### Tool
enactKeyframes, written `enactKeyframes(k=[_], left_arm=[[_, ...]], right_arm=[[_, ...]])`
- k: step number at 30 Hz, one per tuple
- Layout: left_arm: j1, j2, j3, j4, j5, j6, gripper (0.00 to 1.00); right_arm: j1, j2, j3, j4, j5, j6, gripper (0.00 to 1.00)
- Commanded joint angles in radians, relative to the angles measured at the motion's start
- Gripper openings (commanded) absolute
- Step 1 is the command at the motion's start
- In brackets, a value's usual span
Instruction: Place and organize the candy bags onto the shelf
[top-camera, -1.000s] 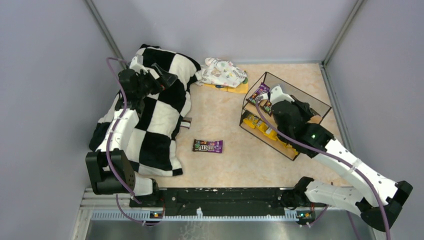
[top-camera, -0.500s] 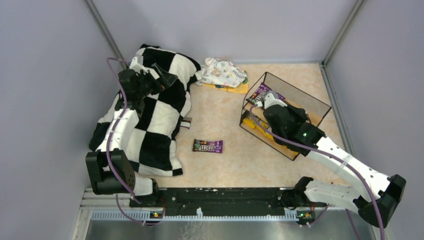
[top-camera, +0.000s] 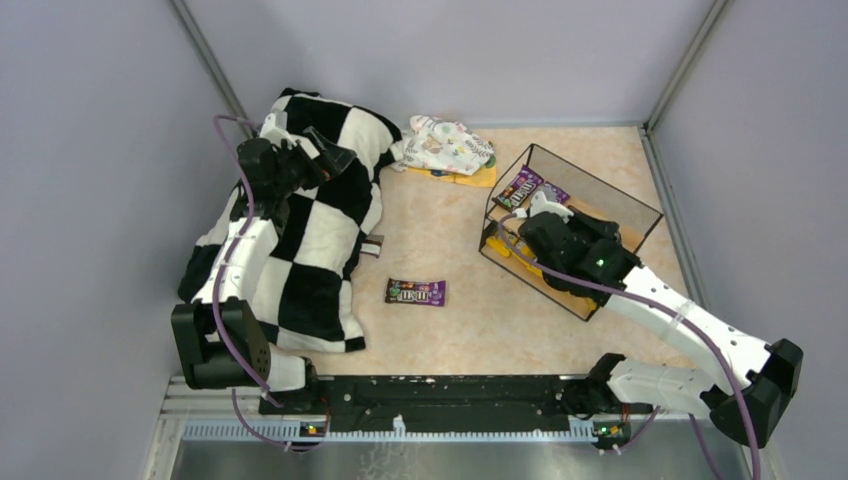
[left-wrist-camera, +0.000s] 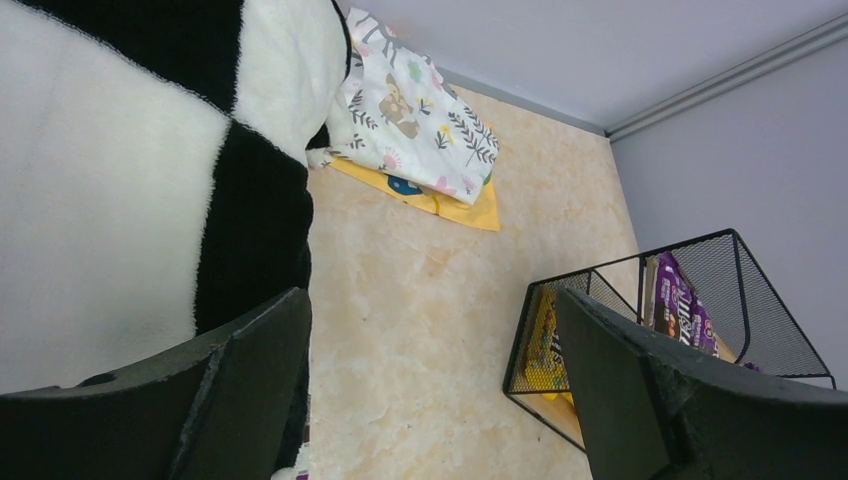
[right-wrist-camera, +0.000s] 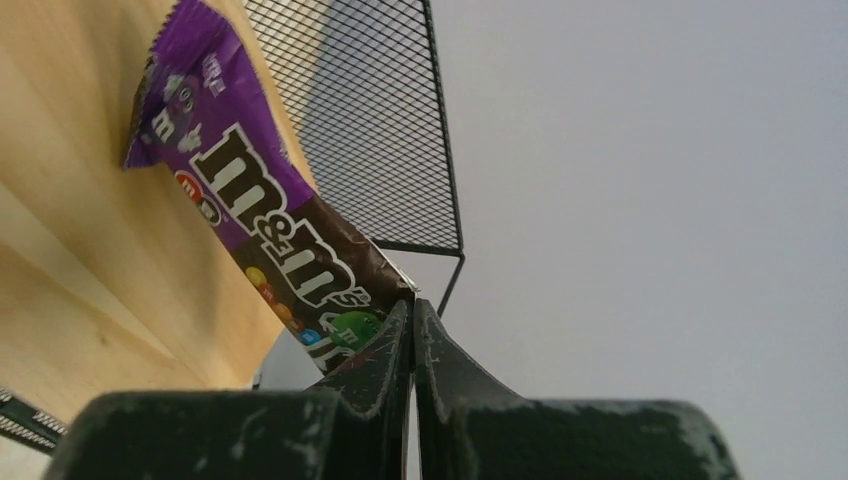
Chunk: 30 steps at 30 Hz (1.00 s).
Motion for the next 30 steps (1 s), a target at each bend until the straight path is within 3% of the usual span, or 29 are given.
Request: enactKeyframes(k=[1,7,12,15,21,28,30], left_arm=[[-0.011,-0.007,0.034,0.03,0.015,0.004,0.98],[-0.014,-0.004,0.035,0.03,0.017,0.004,0.98],[-0.015,-0.003,0.035,0.03,0.022,0.0,0.98],[-0.015,-0.002,0.033,0.032,0.027,-0.003,0.98],[-0.018,-0.001,0.034,0.033,0.029,-0.005,0.98],[-0.022,-0.001,0.034,0.033,0.024,0.0,0.98],[-0.022,-0.002,0.035,0.033,0.025,0.0,0.98]], right_arm=[[-0.008,0.041,0.095,-0.135,-0.098,0.109,0.0],[-0.008,0.066,0.137,-0.203,-0.159,0.19,0.0],[-0.015,0.094,0.104,-0.228,0.004,0.275,0.0],[-0.019,0.114,0.121,-0.301,-0.007,0.375,0.0],[-0.019,0.161,0.143,-0.401,-0.112,0.518,0.0],[-0.02,0.157,0.195,-0.412,-0.253,0.569,0.0],[-0.021,0.138,0.22,-0.406,-0.293,0.577,0.09]])
